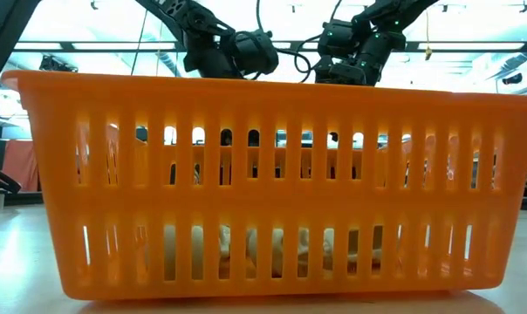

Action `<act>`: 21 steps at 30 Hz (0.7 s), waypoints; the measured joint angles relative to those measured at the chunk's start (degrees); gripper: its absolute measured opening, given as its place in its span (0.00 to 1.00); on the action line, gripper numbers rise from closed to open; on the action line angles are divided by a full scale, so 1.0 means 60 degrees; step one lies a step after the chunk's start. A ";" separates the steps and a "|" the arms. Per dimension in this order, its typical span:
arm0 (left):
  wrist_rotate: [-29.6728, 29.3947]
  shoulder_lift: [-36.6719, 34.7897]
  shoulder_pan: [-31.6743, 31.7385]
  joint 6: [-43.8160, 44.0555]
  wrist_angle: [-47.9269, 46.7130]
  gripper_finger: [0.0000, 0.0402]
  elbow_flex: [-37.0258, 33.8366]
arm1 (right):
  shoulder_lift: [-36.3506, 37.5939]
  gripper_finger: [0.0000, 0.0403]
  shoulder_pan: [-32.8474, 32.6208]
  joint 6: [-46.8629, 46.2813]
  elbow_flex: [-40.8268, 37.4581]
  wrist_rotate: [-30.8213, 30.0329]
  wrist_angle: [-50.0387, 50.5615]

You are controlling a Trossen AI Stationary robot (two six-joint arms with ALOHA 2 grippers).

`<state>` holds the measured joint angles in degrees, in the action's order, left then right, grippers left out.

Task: Sort Halloween decoration
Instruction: Put the orange pumpkin toy into the top black bin

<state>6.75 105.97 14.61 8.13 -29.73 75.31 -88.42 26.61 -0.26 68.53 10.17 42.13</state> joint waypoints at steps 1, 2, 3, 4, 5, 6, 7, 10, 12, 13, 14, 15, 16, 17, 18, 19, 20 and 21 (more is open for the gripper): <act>0.0163 0.0000 0.0044 -0.0030 -0.0056 0.02 0.0000 | 0.0000 0.41 0.0000 -0.0005 0.0000 0.0003 0.0000; 0.0328 0.0000 0.0088 -0.0033 -0.0096 0.01 0.0000 | 0.0000 0.41 0.0000 -0.0013 0.0000 0.0032 0.0000; 0.0399 0.0000 0.0127 -0.0004 -0.0110 0.01 0.0000 | 0.0000 0.41 0.0000 -0.0023 0.0000 0.0085 0.0000; 0.0406 0.0000 0.0160 0.0091 -0.0109 0.01 0.0000 | 0.0000 0.41 -0.0004 -0.0031 0.0000 0.0148 -0.0004; 0.0422 0.0000 0.0189 0.0178 -0.0082 0.01 0.0000 | 0.0000 0.41 -0.0010 -0.0043 0.0000 0.0200 -0.0004; 0.0428 0.0000 0.0219 0.0231 0.0002 0.02 0.0000 | 0.0000 0.41 -0.0024 -0.0073 0.0000 0.0217 -0.0011; 0.0425 0.0000 0.0230 0.0276 0.0128 0.04 0.0000 | 0.0000 0.41 -0.0041 -0.0103 -0.0002 0.0218 -0.0032; 0.0302 0.0019 0.0229 0.0417 0.0482 0.13 -0.0004 | 0.0000 0.41 -0.0105 -0.0130 -0.0004 0.0219 -0.0278; 0.0255 0.0161 0.0165 0.0641 0.0773 0.21 0.0004 | 0.0000 0.41 -0.0137 -0.0199 -0.0004 0.0223 -0.0465; 0.0246 0.0263 0.0138 0.0734 0.0717 0.25 0.0000 | 0.0000 0.41 -0.0158 -0.0248 -0.0004 0.0248 -0.0564; 0.0235 0.0431 0.0071 0.0857 0.0851 0.28 0.0000 | 0.0000 0.41 -0.0179 -0.0287 -0.0004 0.0248 -0.0620; 0.0214 0.0557 0.0024 0.1001 0.1058 0.32 0.0000 | 0.0000 0.41 -0.0182 -0.0287 -0.0004 0.0248 -0.0652; 0.0124 0.0685 -0.0002 0.1175 0.0950 0.34 -0.0007 | -0.0004 0.41 -0.0195 -0.0290 -0.0007 0.0251 -0.0656; 0.0024 0.0786 -0.0024 0.1256 0.0931 0.37 -0.0011 | -0.0004 0.41 -0.0218 -0.0354 -0.0007 0.0248 -0.0639; -0.0074 0.0878 -0.0059 0.1389 0.1012 0.39 -0.0011 | -0.0004 0.41 -0.0225 -0.0366 -0.0007 0.0248 -0.0630; -0.0265 0.0971 -0.0107 0.1453 0.0965 0.40 -0.0011 | -0.0004 0.41 -0.0232 -0.0367 -0.0007 0.0250 -0.0619; -0.0467 0.1038 -0.0158 0.1466 0.0960 0.42 -0.0011 | -0.0004 0.41 -0.0240 -0.0367 -0.0007 0.0253 -0.0583; -0.0611 0.1067 -0.0200 0.1468 0.0943 0.42 -0.0012 | -0.0004 0.41 -0.0248 -0.0380 -0.0007 0.0255 -0.0571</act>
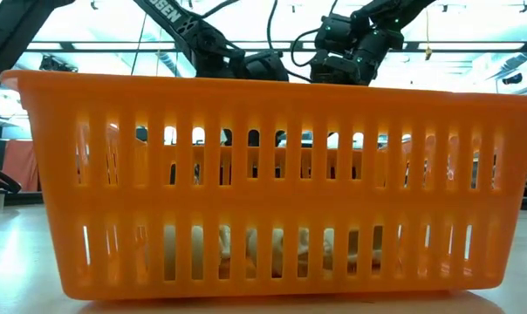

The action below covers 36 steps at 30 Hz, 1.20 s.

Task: Sort Halloween decoration
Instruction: Put the orange pumpkin toy into the top black bin

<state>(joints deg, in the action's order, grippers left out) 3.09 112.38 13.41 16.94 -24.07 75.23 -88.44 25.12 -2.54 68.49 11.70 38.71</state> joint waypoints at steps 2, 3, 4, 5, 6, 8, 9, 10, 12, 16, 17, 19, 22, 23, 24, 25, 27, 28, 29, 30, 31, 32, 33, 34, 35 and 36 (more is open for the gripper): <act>-0.0193 0.0019 -0.0105 -0.0064 -0.0010 0.43 -0.0002 | 0.0000 0.41 0.0000 -0.0008 0.0000 0.0000 0.0018; -0.0218 0.0036 -0.0146 -0.0151 0.0068 0.43 0.0012 | 0.0000 0.41 0.0000 -0.0009 0.0000 0.0000 0.0027; -0.0237 0.0050 -0.0180 -0.0232 0.0004 0.43 0.0012 | 0.0000 0.41 0.0000 -0.0013 0.0000 -0.0004 0.0024; -0.0301 0.0093 -0.0220 -0.0296 -0.0058 0.43 0.0012 | 0.0000 0.41 0.0004 -0.0013 0.0000 0.0000 0.0031; -0.0386 0.0147 -0.0259 -0.0356 0.0005 0.43 0.0012 | 0.0000 0.41 0.0000 -0.0010 0.0000 0.0000 0.0028; -0.0619 0.0193 -0.0320 -0.0553 -0.0058 0.43 0.0001 | 0.0000 0.41 0.0000 -0.0009 0.0000 0.0000 0.0030; -0.0697 0.0260 -0.0360 -0.0700 0.0062 0.43 0.0008 | 0.0000 0.41 0.0000 -0.0013 0.0000 0.0000 0.0039; -0.0774 0.0312 -0.0391 -0.0836 0.0146 0.43 0.0025 | 0.0000 0.41 0.0000 -0.0009 0.0000 0.0000 0.0050; -0.1129 0.0359 -0.0476 -0.1067 -0.0178 0.43 0.0001 | 0.0000 0.41 0.0000 -0.0032 0.0000 0.0000 0.0076; -0.1468 0.0452 -0.0618 -0.1346 -0.0193 0.41 0.0001 | 0.0000 0.41 0.0000 -0.0046 0.0000 0.0000 0.0152; -0.1469 0.0459 -0.0642 -0.1383 -0.0207 0.40 0.0001 | 0.0000 0.41 0.0000 -0.0046 0.0000 0.0000 0.0160; -0.1485 0.0459 -0.0678 -0.1431 -0.0220 0.38 0.0001 | 0.0000 0.41 0.0003 -0.0047 0.0000 0.0000 0.0181; -0.1493 0.0459 -0.0678 -0.1434 -0.0250 0.34 0.0001 | 0.0000 0.41 0.0000 -0.0038 0.0000 0.0000 0.0203; -0.1496 0.0459 -0.0678 -0.1430 -0.0286 0.32 0.0001 | 0.0000 0.41 0.0000 -0.0034 0.0000 -0.0003 0.0202; -0.1500 0.0459 -0.0678 -0.1383 -0.0321 0.30 0.0001 | 0.0000 0.41 0.0000 -0.0027 0.0000 0.0000 0.0199; -0.1501 0.0459 -0.0665 -0.1308 -0.0338 0.29 0.0004 | 0.0000 0.41 0.0000 -0.0024 0.0000 0.0000 0.0199; -0.1499 0.0459 -0.0663 -0.1226 -0.0363 0.26 0.0012 | 0.0000 0.41 0.0000 -0.0020 0.0000 0.0000 0.0199; -0.1480 0.0453 -0.0663 -0.1211 -0.0369 0.25 0.0016 | 0.0000 0.41 0.0000 -0.0018 0.0000 0.0000 0.0203; -0.1447 0.0441 -0.0663 -0.1212 -0.0372 0.24 0.0016 | 0.0000 0.41 0.0000 -0.0016 0.0000 0.0000 0.0203; -0.1409 0.0412 -0.0662 -0.1208 -0.0398 0.23 0.0016 | 0.0000 0.41 0.0000 -0.0016 0.0000 0.0000 0.0203; -0.1391 0.0400 -0.0656 -0.1207 -0.0428 0.23 0.0016 | 0.0000 0.41 0.0000 -0.0016 0.0000 0.0000 0.0203; -0.1391 0.0393 -0.0660 -0.1201 -0.0420 0.23 0.0017 | 0.0000 0.41 0.0000 -0.0016 0.0000 0.0000 0.0203; -0.1391 0.0386 -0.0660 -0.1183 -0.0416 0.22 0.0051 | 0.0000 0.41 0.0004 -0.0016 0.0000 0.0000 0.0203; -0.1380 0.0382 -0.0660 -0.1184 -0.0584 0.21 0.0137 | 0.0000 0.41 0.0000 -0.0016 0.0000 0.0000 0.0203; -0.1366 0.0386 -0.0657 -0.1186 -0.0792 0.21 0.0191 | 0.0000 0.41 0.0000 -0.0016 0.0000 -0.0001 0.0203; -0.1363 0.0393 -0.0645 -0.1201 -0.0912 0.20 0.0243 | 0.0000 0.41 0.0000 -0.0016 0.0000 0.0000 0.0203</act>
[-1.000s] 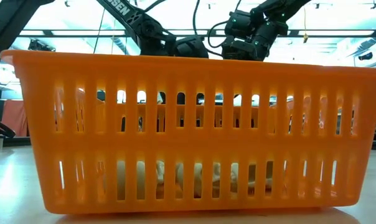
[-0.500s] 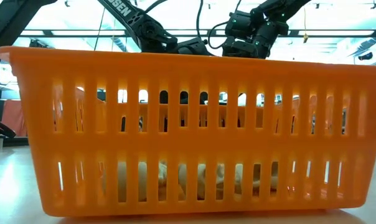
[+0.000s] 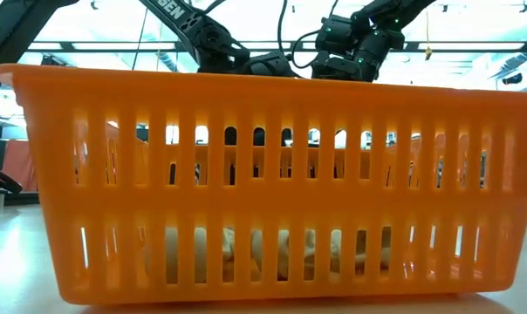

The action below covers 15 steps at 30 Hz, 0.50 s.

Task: Sort Halloween decoration
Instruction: Put the orange pumpkin toy into the top black bin

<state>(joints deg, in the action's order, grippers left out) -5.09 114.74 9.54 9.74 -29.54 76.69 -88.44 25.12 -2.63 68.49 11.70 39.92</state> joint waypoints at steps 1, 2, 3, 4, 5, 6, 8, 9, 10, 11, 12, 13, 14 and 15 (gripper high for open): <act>-0.0001 0.0004 0.0002 -0.0007 0.0018 0.20 0.0045 | 0.0000 0.41 0.0000 0.0002 0.0000 -0.0002 0.0004; -0.0001 0.0002 0.0022 -0.0007 0.0068 0.19 0.0085 | 0.0000 0.41 0.0001 0.0004 0.0000 0.0000 0.0011; 0.0001 0.0000 0.0044 -0.0006 0.0080 0.17 0.0110 | 0.0001 0.41 0.0004 0.0004 0.0000 -0.0001 0.0016; 0.0005 0.0000 0.0067 -0.0003 0.0045 0.16 0.0118 | 0.0000 0.41 0.0004 0.0004 0.0000 -0.0004 0.0018; 0.0042 0.0000 0.0101 -0.0003 -0.0029 0.14 0.0130 | 0.0000 0.41 0.0004 0.0004 0.0000 0.0000 0.0011; 0.0065 0.0000 0.0129 -0.0004 -0.0048 0.13 0.0141 | 0.0000 0.41 0.0000 0.0004 0.0000 0.0000 0.0007; 0.0121 0.0000 0.0191 0.0000 -0.0051 0.09 0.0163 | 0.0004 0.41 0.0000 -0.0025 0.0002 0.0000 0.0007; 0.0125 0.0000 0.0228 0.0000 -0.0153 0.07 0.0163 | 0.0004 0.41 0.0000 -0.0026 0.0000 0.0000 0.0007; 0.0141 -0.0006 0.0282 0.0003 -0.0317 0.06 0.0163 | 0.0004 0.41 0.0004 -0.0031 0.0000 0.0000 0.0011; 0.0163 -0.0056 0.0338 0.0007 -0.0529 0.04 0.0160 | 0.0004 0.41 0.0004 -0.0042 0.0004 0.0000 0.0007; 0.0168 -0.0108 0.0384 -0.0014 -0.0727 0.03 0.0159 | 0.0004 0.41 0.0000 -0.0069 0.0004 0.0000 0.0011; 0.0168 -0.0186 0.0446 -0.0060 -0.0830 0.02 0.0159 | 0.0004 0.41 0.0000 -0.0090 0.0004 0.0000 0.0011; 0.0172 -0.0300 0.0504 -0.0137 -0.1033 0.01 0.0159 | 0.0004 0.41 0.0000 -0.0098 0.0004 0.0000 0.0011; 0.0177 -0.0420 0.0551 -0.0268 -0.1301 0.01 0.0159 | 0.0004 0.41 0.0000 -0.0099 0.0004 0.0004 0.0011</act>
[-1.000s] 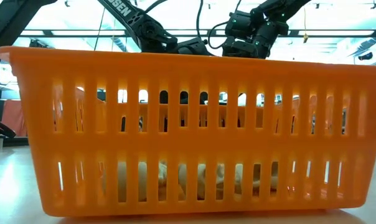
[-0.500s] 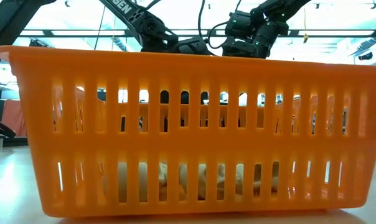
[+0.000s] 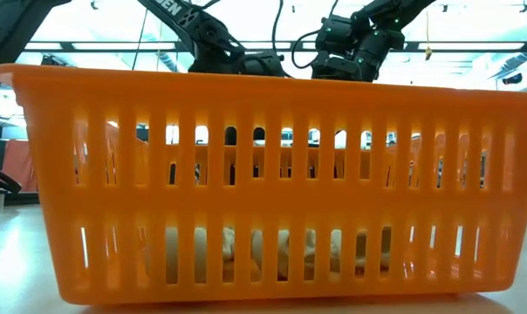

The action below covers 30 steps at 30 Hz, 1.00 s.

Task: Sort Halloween decoration
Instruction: Put the orange pumpkin toy into the top black bin

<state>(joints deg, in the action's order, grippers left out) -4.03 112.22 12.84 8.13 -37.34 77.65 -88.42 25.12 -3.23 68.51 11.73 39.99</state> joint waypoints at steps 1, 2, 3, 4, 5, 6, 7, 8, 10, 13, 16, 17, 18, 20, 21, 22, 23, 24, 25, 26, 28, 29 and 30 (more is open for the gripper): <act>0.0015 -0.0124 0.0052 -0.0111 -0.0105 0.01 0.0000 | 0.0000 0.41 0.0000 -0.0001 0.0000 0.0003 0.0000; 0.0032 -0.0235 0.0108 -0.0215 -0.0206 0.01 0.0000 | 0.0000 0.41 0.0000 -0.0003 0.0000 0.0010 0.0006; 0.0035 -0.0375 0.0150 -0.0303 -0.0355 0.01 -0.0007 | 0.0000 0.41 0.0000 -0.0003 0.0000 0.0021 0.0021; 0.0043 -0.0540 0.0189 -0.0384 -0.0509 0.01 -0.0055 | 0.0000 0.41 0.0000 -0.0003 0.0000 0.0025 0.0025; 0.0054 -0.0698 0.0227 -0.0499 -0.0701 0.01 -0.0090 | 0.0000 0.41 0.0000 -0.0003 0.0000 0.0028 0.0045; 0.0093 -0.0876 0.0251 -0.0583 -0.0693 0.01 -0.0179 | 0.0000 0.41 0.0000 -0.0003 0.0000 0.0025 0.0081; 0.0117 -0.1042 0.0262 -0.0640 -0.0660 0.01 -0.0313 | 0.0000 0.41 0.0000 -0.0003 0.0000 0.0029 0.0101; 0.0126 -0.1220 0.0262 -0.0691 -0.0694 0.01 -0.0499 | 0.0000 0.41 0.0000 -0.0005 0.0000 0.0029 0.0098; 0.0230 -0.1604 0.0251 -0.0726 -0.0631 0.01 -0.0982 | 0.0000 0.41 0.0000 -0.0014 0.0000 0.0029 0.0106; 0.0637 -0.2259 0.0184 -0.0611 -0.0402 0.01 -0.1833 | 0.0000 0.41 -0.0048 -0.0148 0.0000 0.0021 0.0097; 0.1167 -0.2905 0.0005 -0.0193 0.0136 0.01 -0.2784 | 0.0000 0.41 -0.0171 -0.0191 0.0000 0.0021 -0.0037; 0.1214 -0.3095 -0.0083 0.0049 0.0408 0.01 -0.3095 | 0.0000 0.41 -0.0220 -0.0193 0.0000 0.0018 -0.0101; 0.1236 -0.3277 -0.0170 0.0281 0.0714 0.02 -0.3421 | 0.0000 0.41 -0.0269 -0.0196 0.0000 0.0018 -0.0181; 0.1264 -0.3586 -0.0353 0.0751 0.1273 0.06 -0.4020 | 0.0000 0.41 -0.0363 -0.0220 0.0000 0.0015 -0.0372; 0.1257 -0.3718 -0.0449 0.0980 0.1581 0.08 -0.4300 | 0.0000 0.41 -0.0397 -0.0247 0.0000 0.0010 -0.0452; 0.1250 -0.3803 -0.0559 0.1208 0.1909 0.11 -0.4531 | 0.0000 0.41 -0.0431 -0.0284 0.0000 0.0002 -0.0538; 0.1188 -0.3886 -0.0668 0.1402 0.2231 0.15 -0.4746 | 0.0000 0.41 -0.0454 -0.0291 0.0000 -0.0007 -0.0617; 0.1127 -0.3971 -0.0782 0.1538 0.2419 0.18 -0.4957 | 0.0000 0.41 -0.0479 -0.0292 0.0000 -0.0008 -0.0691; 0.1090 -0.4002 -0.0899 0.1661 0.2607 0.22 -0.5118 | 0.0001 0.41 -0.0496 -0.0295 0.0001 -0.0018 -0.0743; 0.1082 -0.3988 -0.1010 0.1698 0.2808 0.26 -0.5233 | 0.0004 0.41 -0.0503 -0.0295 0.0004 -0.0038 -0.0761; 0.1073 -0.3984 -0.1243 0.1711 0.2901 0.33 -0.5413 | 0.0004 0.41 -0.0506 -0.0301 0.0004 -0.0040 -0.0765; 0.1043 -0.3980 -0.1378 0.1714 0.2999 0.36 -0.5508 | 0.0004 0.41 -0.0504 -0.0306 0.0004 -0.0044 -0.0768; 0.0946 -0.3966 -0.1509 0.1718 0.3123 0.39 -0.5614 | 0.0004 0.41 -0.0500 -0.0306 0.0004 -0.0044 -0.0769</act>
<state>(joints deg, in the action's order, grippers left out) 1.65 88.42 3.79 18.44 -18.61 43.96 -88.40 22.12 -5.06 68.53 11.46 35.38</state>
